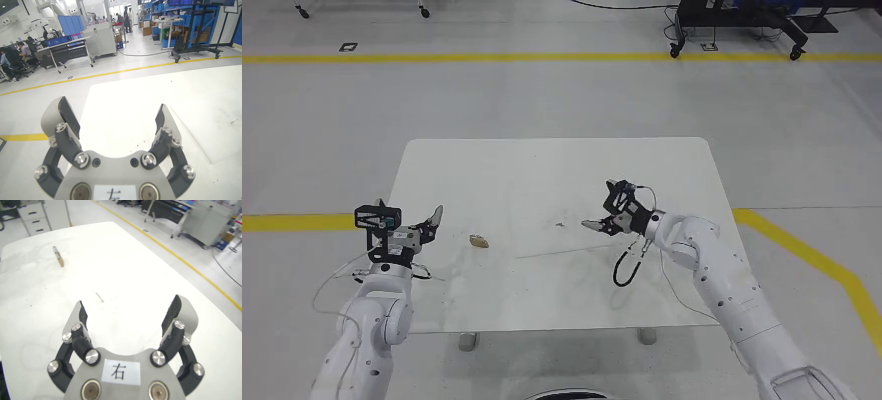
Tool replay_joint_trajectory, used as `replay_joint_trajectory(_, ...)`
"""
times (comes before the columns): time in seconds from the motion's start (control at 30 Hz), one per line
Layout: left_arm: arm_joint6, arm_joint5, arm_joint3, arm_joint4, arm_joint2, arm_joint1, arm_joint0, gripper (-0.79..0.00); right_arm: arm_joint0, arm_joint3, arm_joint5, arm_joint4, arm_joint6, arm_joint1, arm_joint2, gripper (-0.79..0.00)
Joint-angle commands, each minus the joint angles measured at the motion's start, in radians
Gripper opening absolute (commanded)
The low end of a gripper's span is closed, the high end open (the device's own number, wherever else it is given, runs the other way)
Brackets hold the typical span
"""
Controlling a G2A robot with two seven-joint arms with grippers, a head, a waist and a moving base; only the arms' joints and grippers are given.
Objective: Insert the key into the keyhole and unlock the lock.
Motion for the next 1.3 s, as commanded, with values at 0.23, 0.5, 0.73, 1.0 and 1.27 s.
replay_joint_trajectory(0.23,0.000,0.000,0.000,0.000,0.000,0.000,0.000,0.000,0.228,0.289,-0.116,-0.118,-0.082,-0.076,-0.268,-0.397)
replay_joint_trajectory(0.5,0.000,0.000,0.000,0.000,0.000,0.000,0.000,0.000,0.323,0.420,-0.058,-0.161,-0.134,-0.128,-0.366,-0.465)
replay_joint_trajectory(0.73,0.000,0.000,0.000,0.000,0.000,0.000,0.000,0.000,0.367,0.476,-0.052,-0.184,-0.186,-0.153,-0.404,-0.785)
replay_joint_trajectory(1.0,0.000,0.000,0.000,0.000,0.000,0.000,0.000,0.000,0.353,0.446,-0.067,-0.218,-0.384,-0.109,-0.332,-0.785)
replay_joint_trajectory(1.27,0.000,0.000,0.000,0.000,0.000,0.000,0.000,0.000,0.240,0.343,-0.172,-0.120,-0.542,-0.031,-0.159,-0.785)
